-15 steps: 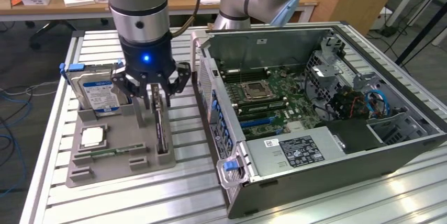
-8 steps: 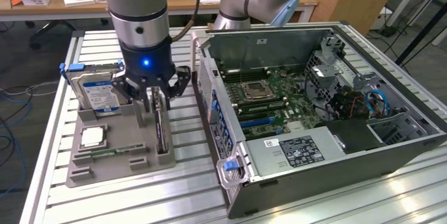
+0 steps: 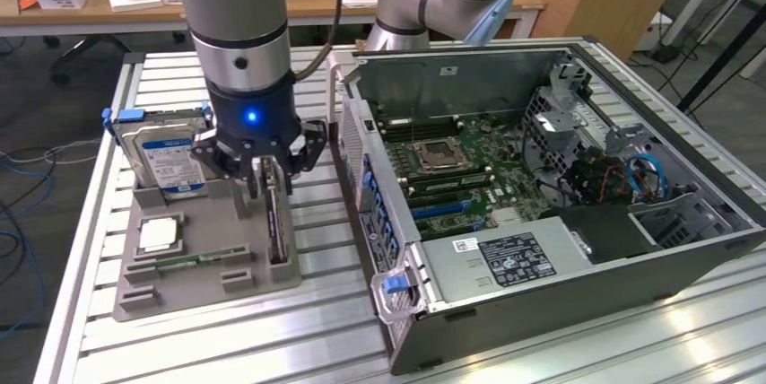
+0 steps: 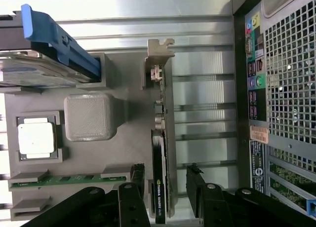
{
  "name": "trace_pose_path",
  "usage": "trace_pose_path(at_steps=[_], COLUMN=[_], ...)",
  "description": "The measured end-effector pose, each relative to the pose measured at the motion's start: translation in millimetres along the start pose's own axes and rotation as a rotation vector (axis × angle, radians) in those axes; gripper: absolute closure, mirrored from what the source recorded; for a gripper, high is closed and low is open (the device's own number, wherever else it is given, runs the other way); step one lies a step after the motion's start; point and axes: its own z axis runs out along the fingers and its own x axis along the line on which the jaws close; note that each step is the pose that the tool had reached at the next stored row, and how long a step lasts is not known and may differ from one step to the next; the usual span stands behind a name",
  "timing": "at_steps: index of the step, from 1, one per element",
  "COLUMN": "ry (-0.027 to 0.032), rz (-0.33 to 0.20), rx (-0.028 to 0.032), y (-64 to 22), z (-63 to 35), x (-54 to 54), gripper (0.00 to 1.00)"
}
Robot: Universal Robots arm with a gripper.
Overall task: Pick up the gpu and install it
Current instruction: 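Pick up the gpu and move the gpu toward the slot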
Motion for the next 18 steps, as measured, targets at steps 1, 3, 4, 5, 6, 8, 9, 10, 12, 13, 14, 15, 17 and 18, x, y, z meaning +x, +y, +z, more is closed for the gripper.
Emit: trace_pose_path(at_steps=[1,3,4,5,6,8,9,10,12,13,14,15,17,18], ry=[0.0,0.0,0.0,0.0,0.0,0.0001,0.0001,0.0001,0.0001,0.0001,0.0001,0.0001,0.0001,0.0001], rz=[0.0,-0.001,-0.001,-0.001,-0.001,-0.002,-0.002,-0.002,-0.003,-0.003,-0.003,-0.003,-0.004,-0.004], rx=[0.0,-0.0001,0.0,-0.0001,0.0,-0.0001,-0.0001,-0.0001,-0.0001,-0.0001,-0.0001,-0.0002,-0.0001,-0.0002], y=[-0.4,-1.2,-1.5,-1.9,-2.2,-2.7,-2.8,-2.9,-3.0,-3.0,-3.1,-3.1,-3.2,-3.3], z=[1.0,3.1,4.1,5.2,6.2,8.2,9.3,10.3,12.4,13.5,14.5,15.6,17.5,18.4], x=[0.0,0.0,0.0,0.0,0.0,0.1,0.1,0.1,0.1,0.1,0.1,0.2,0.3,0.3], gripper=[0.53,0.53,0.53,0.53,0.53,0.53,0.53,0.53,0.53,0.53,0.53,0.53,0.53,0.53])
